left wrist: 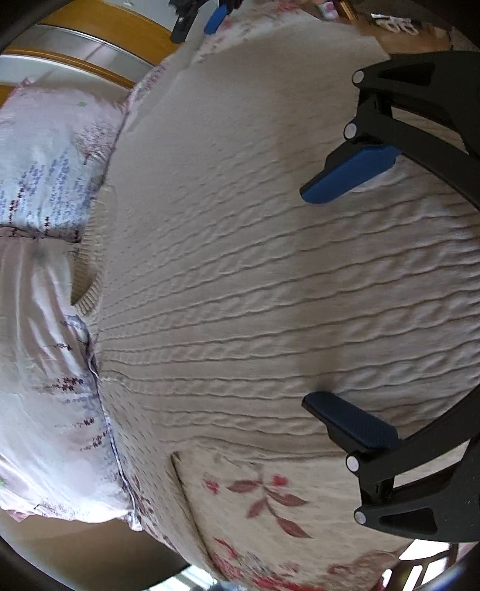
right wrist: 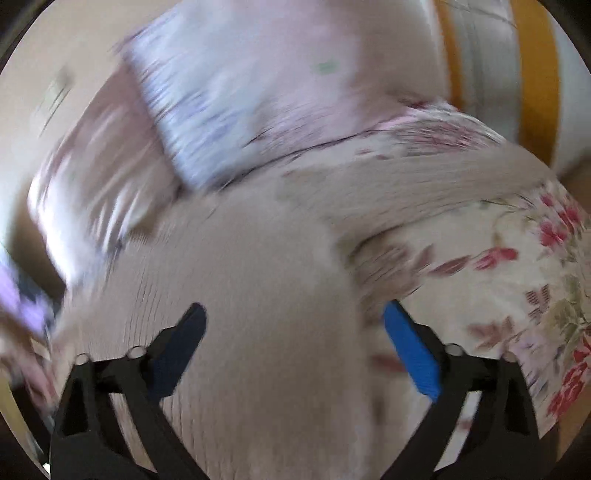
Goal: Fold small clothes
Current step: 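Move the right gripper to a sweater sleeve cuff and grasp it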
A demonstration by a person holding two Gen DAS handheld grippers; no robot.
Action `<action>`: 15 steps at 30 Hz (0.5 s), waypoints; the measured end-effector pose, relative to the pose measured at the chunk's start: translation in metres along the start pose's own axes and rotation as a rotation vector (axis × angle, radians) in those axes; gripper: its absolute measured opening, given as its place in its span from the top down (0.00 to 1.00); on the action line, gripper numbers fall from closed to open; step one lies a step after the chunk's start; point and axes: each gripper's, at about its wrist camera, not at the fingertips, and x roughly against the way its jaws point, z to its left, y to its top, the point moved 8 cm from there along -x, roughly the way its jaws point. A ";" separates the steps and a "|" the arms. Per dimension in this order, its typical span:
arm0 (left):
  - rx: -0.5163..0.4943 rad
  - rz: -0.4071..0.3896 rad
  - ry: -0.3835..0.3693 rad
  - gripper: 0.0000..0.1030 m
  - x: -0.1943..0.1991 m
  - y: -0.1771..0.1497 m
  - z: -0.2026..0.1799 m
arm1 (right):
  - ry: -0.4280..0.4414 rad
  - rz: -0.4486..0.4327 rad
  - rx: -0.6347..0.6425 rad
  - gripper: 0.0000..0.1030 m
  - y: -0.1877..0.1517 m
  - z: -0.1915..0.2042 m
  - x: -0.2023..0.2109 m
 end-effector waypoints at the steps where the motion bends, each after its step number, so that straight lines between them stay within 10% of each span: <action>1: -0.002 -0.008 -0.009 0.02 0.000 0.005 0.000 | 0.002 -0.004 -0.061 0.15 0.012 -0.015 -0.002; 15: -0.015 -0.091 0.038 0.02 0.000 0.086 0.025 | -0.012 0.014 -0.617 0.48 0.062 -0.128 -0.061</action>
